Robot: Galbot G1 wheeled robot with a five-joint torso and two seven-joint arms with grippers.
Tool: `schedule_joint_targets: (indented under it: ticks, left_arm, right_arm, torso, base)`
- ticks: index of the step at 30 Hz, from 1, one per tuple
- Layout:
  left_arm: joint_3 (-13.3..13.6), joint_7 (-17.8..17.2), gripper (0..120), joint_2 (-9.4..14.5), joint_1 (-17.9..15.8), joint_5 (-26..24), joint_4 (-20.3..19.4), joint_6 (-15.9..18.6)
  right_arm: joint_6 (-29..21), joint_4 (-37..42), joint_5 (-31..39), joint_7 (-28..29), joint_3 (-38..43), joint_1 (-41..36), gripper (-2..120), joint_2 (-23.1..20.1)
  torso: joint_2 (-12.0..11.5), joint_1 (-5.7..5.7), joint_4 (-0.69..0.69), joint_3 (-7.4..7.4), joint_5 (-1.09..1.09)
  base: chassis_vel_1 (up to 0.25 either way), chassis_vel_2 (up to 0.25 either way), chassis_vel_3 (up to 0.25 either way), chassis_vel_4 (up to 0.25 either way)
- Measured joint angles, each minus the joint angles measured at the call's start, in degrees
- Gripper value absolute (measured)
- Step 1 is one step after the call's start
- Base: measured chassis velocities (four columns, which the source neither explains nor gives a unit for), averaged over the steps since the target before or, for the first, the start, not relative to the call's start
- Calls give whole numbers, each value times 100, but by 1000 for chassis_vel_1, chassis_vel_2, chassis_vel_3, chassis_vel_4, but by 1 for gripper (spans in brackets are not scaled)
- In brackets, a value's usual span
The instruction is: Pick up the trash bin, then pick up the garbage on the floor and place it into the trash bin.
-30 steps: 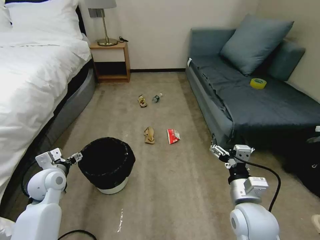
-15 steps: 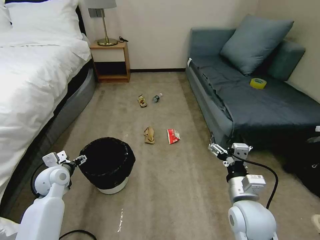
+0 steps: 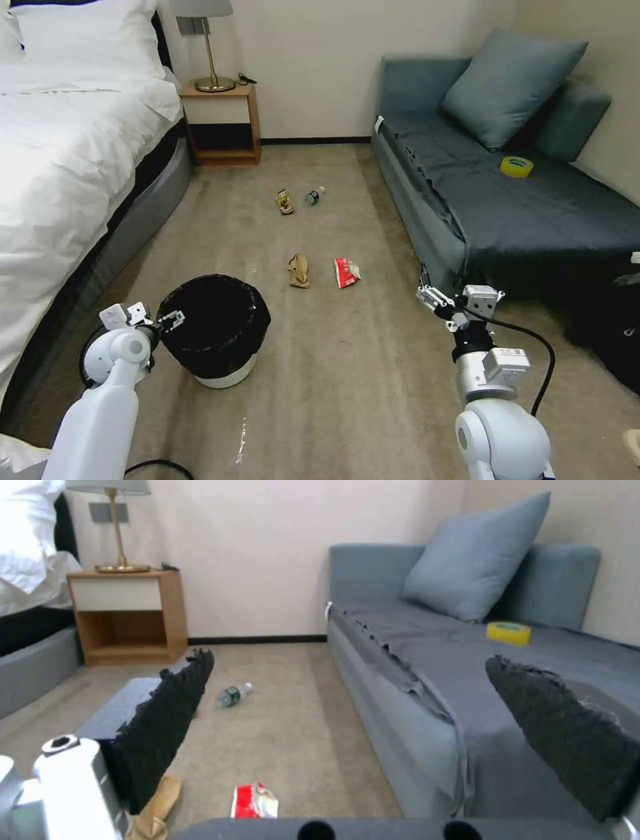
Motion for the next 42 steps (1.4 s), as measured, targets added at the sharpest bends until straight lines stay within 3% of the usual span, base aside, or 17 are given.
schedule_joint_targets:
  ticks: [3,5,6,9,11,14,18,21,28,33,35,38,40,42]
  left_arm:
    - [41,-2,68,-13,-25,3,41,-4]
    - [45,-2,66,-15,-27,4,47,-5]
    - [56,-2,58,-18,-30,5,65,-6]
    - [69,-3,51,-22,-32,6,79,-8]
    - [72,-2,39,-24,-14,6,72,-8]
    - [66,-2,33,-26,11,6,52,-8]
    - [-4,-8,13,-23,93,-69,-16,1]
    - [-39,-4,6,-16,123,-139,-45,12]
    - [-163,-105,3,-23,197,-260,-160,36]
    - [-361,-172,3,-34,356,-273,-493,83]
    - [-499,-194,3,-36,472,-192,-816,83]
    - [-646,-201,3,-24,667,173,-1283,77]
    - [-689,-201,3,-20,715,244,-1390,73]
    - [-843,-126,3,-50,937,645,-1761,68]
  right_arm:
    - [17,-10,0,6,18,11,100,-6]
    - [20,-14,0,7,20,12,100,-7]
    - [33,-25,0,10,26,14,100,-9]
    - [44,-38,0,14,26,15,100,-9]
    - [46,-49,0,16,20,16,100,-9]
    - [55,-57,0,16,16,17,100,-11]
    - [160,-67,20,6,18,14,100,-44]
    - [234,-68,51,-6,21,9,100,-63]
    - [440,-84,203,-90,42,12,100,-114]
    - [590,-92,369,-126,78,19,100,-192]
    - [617,-56,459,-130,84,15,100,-232]
    - [628,9,582,-131,87,1,100,-292]
    - [633,19,604,-131,88,-3,100,-309]
    - [704,36,672,-159,99,-30,100,-372]
  torso:
    - [0,0,1,0,1]
    - [0,0,1,0,1]
    - [1,0,1,-1,1]
    - [1,0,1,-1,0]
    - [1,0,0,-1,-1]
    - [1,0,-1,-1,-3]
    - [1,0,-2,0,-5]
    - [0,0,-2,0,-7]
    - [0,0,-4,2,-11]
    - [-2,1,-3,3,-17]
    - [-2,0,-2,2,-6]
    - [-2,1,-3,2,-9]
    - [-2,0,-2,2,-6]
    - [-2,0,-1,1,-6]
  base:
    - [0,0,0,0]
    - [0,0,0,0]
    - [0,0,0,0]
    - [0,0,0,0]
    - [0,0,0,0]
    - [0,0,0,0]
    - [0,0,0,0]
    - [0,0,0,0]
    - [0,0,0,0]
    - [0,0,0,0]
    - [0,0,0,0]
    - [0,0,0,0]
    - [0,0,0,0]
    - [0,0,0,0]
